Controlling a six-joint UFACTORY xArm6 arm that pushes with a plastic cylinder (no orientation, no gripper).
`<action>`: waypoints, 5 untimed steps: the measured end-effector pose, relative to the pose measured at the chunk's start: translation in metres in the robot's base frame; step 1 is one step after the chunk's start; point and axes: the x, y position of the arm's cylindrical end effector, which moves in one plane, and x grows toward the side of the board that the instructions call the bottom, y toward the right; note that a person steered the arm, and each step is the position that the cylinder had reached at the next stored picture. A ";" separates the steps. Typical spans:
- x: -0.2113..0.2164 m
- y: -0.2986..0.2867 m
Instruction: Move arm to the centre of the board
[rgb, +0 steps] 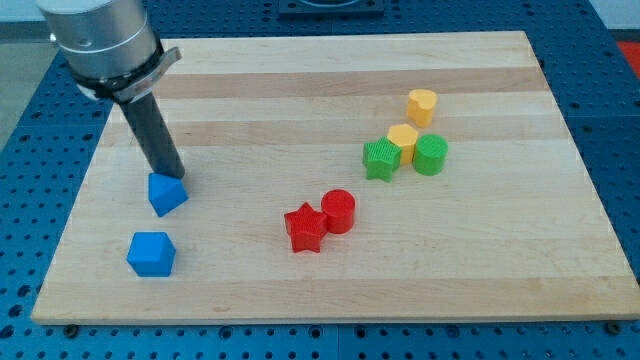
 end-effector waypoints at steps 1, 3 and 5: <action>0.001 0.000; 0.038 0.000; -0.015 0.024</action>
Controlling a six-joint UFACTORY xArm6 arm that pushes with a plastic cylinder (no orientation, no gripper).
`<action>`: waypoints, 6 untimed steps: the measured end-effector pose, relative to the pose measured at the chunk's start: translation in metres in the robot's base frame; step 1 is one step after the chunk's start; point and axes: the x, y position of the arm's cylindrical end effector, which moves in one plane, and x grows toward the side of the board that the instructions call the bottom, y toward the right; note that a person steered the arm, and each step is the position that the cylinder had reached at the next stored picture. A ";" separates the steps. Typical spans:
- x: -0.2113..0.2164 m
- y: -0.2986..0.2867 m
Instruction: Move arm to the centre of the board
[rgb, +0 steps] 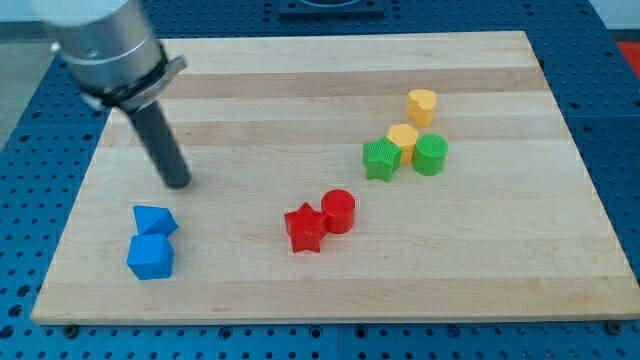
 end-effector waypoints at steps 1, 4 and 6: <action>-0.020 0.073; -0.059 0.193; -0.062 0.248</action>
